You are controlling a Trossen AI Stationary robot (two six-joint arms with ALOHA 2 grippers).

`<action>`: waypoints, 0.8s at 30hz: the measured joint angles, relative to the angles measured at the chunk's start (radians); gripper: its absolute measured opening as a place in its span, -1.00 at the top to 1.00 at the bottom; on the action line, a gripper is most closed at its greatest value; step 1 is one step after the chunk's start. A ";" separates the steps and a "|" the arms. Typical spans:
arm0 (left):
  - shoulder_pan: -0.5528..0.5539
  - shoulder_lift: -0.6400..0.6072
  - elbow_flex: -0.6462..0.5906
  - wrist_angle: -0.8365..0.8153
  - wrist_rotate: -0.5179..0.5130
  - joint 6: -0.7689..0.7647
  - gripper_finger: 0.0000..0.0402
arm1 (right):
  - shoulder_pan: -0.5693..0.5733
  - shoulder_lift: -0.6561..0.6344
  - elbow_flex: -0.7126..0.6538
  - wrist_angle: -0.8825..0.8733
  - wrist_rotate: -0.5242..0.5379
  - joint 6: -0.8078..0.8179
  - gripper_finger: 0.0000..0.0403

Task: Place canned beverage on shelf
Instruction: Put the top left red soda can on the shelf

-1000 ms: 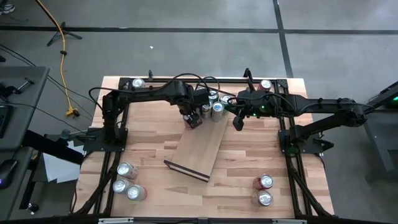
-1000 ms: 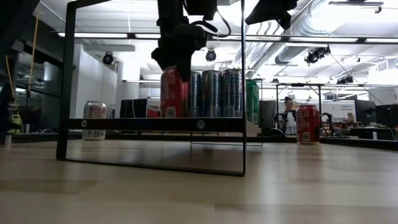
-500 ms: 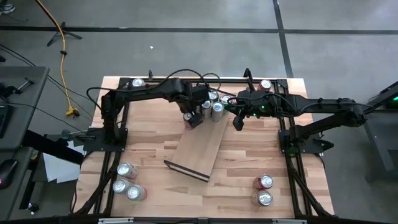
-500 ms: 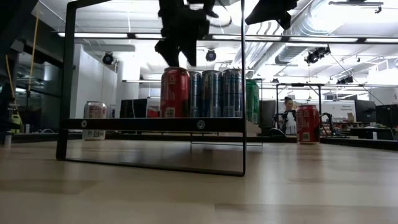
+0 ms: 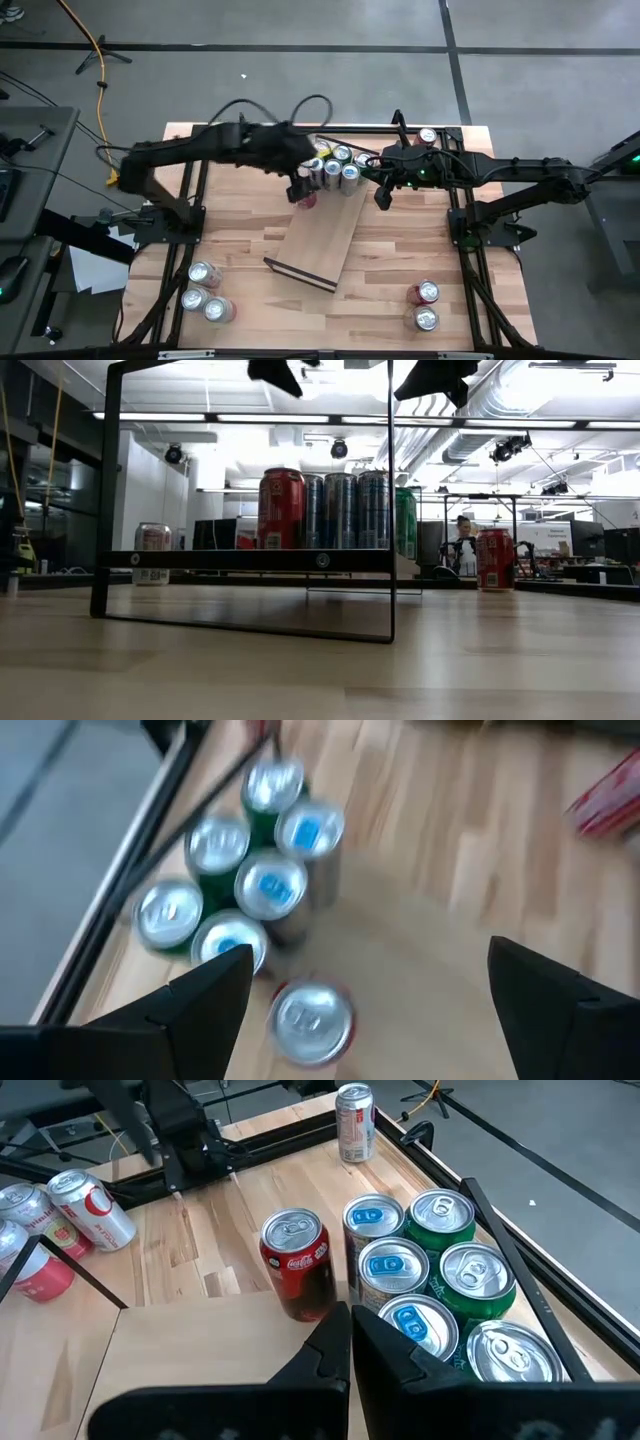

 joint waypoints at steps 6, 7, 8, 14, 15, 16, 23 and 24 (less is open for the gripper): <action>-0.030 -0.285 -0.420 0.381 0.011 -0.079 -0.58 | 0.000 0.000 0.000 -0.003 0.000 -0.006 1.00; -0.036 -0.334 -0.487 0.439 0.016 -0.103 -0.58 | 0.000 0.000 0.000 -0.003 0.000 -0.011 1.00; -0.040 -0.380 -0.552 0.488 0.026 -0.124 -0.58 | 0.000 0.000 0.000 -0.003 0.000 -0.015 1.00; -0.077 -0.604 -0.842 0.656 0.047 -0.223 -0.54 | 0.000 0.000 0.000 -0.003 0.000 -0.034 1.00; -0.082 -0.630 -0.873 0.659 0.032 -0.241 -0.51 | 0.000 0.000 0.000 -0.003 0.000 -0.027 1.00; -0.087 -0.652 -0.903 0.658 0.011 -0.259 -0.47 | 0.000 0.000 0.000 -0.003 0.000 -0.021 1.00; -0.079 -0.708 -1.084 0.669 -0.037 -0.352 0.25 | 0.000 0.000 0.000 -0.003 0.000 0.018 1.00; -0.074 -0.705 -1.105 0.669 -0.034 -0.358 0.42 | 0.000 0.000 0.000 -0.003 0.000 0.024 1.00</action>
